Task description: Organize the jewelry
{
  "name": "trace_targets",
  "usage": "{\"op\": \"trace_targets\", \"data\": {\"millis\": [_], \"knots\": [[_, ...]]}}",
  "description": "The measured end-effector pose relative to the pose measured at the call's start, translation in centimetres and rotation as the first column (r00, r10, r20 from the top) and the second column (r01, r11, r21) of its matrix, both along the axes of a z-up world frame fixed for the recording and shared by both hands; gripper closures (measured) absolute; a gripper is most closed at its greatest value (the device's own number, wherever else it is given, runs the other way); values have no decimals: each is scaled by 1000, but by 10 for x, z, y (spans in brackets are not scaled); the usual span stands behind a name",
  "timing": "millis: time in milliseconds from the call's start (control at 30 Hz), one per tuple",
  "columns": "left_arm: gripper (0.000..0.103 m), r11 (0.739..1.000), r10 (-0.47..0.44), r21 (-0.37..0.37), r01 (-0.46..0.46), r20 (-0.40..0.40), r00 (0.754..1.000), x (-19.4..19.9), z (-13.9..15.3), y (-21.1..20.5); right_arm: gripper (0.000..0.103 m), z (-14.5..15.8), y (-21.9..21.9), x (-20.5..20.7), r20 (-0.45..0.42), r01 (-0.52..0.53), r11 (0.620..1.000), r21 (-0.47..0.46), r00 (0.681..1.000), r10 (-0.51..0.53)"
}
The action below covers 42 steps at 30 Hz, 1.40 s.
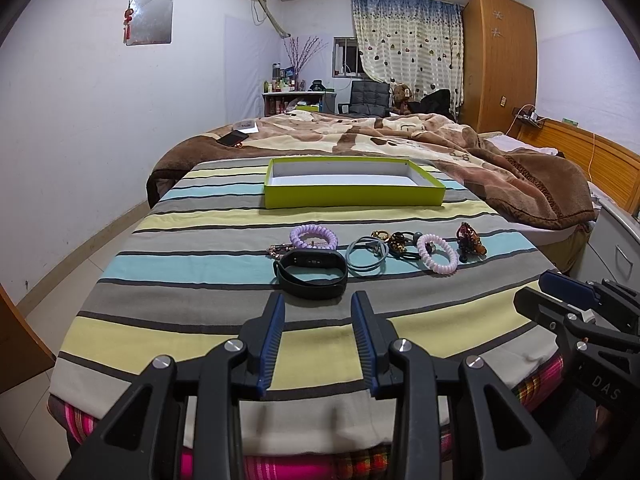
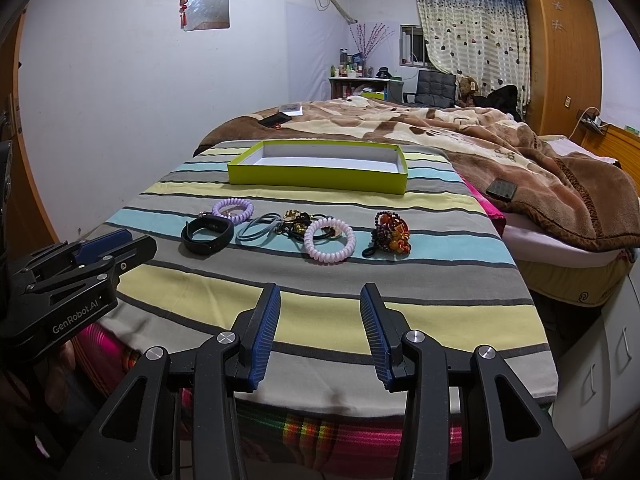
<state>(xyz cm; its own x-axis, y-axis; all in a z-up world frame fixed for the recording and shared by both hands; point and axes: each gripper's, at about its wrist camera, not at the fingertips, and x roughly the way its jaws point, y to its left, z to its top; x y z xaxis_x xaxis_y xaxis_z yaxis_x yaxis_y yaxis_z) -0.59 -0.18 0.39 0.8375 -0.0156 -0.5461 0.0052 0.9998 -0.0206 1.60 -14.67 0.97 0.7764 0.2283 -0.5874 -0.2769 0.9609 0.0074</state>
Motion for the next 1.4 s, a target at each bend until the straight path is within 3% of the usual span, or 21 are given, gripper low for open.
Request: {"op": "trace_targets", "data": {"millis": [1067,1400], "knots": [[67,1000,-12,-10,12,-8,1000,-2,0,-6,61,0,7,-3,-3,1,1000,0,1000,-1],[67,1000,9,-10,-9,-57,998,20,-6,4,61,-3,7,13,-14,6,1000,-10,1000,-6]]}}
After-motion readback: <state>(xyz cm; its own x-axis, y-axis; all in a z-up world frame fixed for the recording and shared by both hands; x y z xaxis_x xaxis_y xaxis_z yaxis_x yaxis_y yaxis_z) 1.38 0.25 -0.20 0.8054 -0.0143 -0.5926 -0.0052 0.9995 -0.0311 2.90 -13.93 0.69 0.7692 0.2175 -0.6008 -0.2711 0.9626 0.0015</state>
